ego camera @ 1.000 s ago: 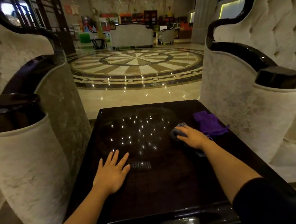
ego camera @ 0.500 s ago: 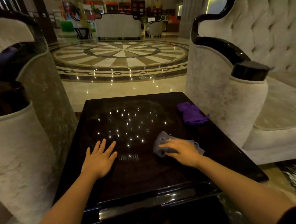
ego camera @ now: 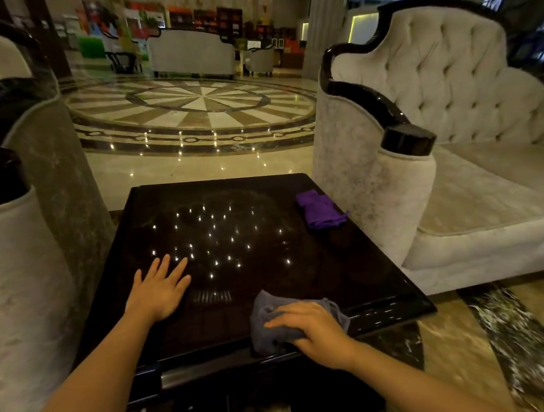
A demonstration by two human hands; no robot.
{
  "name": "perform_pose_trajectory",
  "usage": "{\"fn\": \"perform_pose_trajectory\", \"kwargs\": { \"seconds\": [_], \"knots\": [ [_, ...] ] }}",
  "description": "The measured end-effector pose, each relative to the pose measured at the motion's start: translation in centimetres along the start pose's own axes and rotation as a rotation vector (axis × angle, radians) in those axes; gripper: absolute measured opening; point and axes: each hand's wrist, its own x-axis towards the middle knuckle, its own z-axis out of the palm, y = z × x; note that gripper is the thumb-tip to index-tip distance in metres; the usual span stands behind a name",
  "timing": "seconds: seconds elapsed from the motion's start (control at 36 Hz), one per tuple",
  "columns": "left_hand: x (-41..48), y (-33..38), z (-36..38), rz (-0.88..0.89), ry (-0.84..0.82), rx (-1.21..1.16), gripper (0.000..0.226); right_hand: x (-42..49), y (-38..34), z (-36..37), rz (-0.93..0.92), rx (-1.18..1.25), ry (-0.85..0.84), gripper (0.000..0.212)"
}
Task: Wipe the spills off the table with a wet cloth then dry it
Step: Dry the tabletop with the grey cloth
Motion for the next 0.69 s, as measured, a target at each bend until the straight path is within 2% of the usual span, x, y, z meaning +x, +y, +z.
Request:
{"fn": "perform_pose_trajectory", "kwargs": {
  "seconds": [0.11,0.22,0.28,0.39,0.44,0.5,0.56,0.58,0.69],
  "knots": [
    [0.1,-0.2,0.1,-0.008,0.002,0.003,0.054,0.5,0.2,-2.1,0.006,0.111,0.056,0.035],
    [0.2,0.0,0.1,-0.001,0.014,-0.005,0.053,2.1,2.2,-6.4,0.114,0.065,0.313,0.030],
    [0.3,0.0,0.1,0.001,0.021,-0.008,0.053,3.1,3.9,-8.5,0.223,0.014,0.415,0.029],
    [0.5,-0.2,0.2,-0.008,0.038,0.006,0.053,5.0,7.3,-10.1,0.504,-0.107,0.460,0.033],
    [0.5,-0.3,0.2,-0.006,0.036,0.003,0.053,5.7,8.6,-9.8,0.647,-0.186,0.408,0.045],
    [0.6,-0.5,0.2,-0.005,0.038,0.002,0.053,6.0,9.9,-9.0,0.780,-0.236,0.189,0.058],
    [0.6,-0.6,0.2,-0.003,0.037,0.006,0.053,5.9,11.2,-8.0,0.870,-0.230,-0.031,0.062],
    [0.7,-0.6,0.3,-0.001,0.035,0.010,0.053,5.8,11.7,-7.5,0.886,-0.233,-0.087,0.061],
    [0.6,-0.6,0.4,-0.004,0.023,0.006,0.053,5.4,12.2,-7.0,0.874,-0.283,-0.124,0.057]
  ]
}}
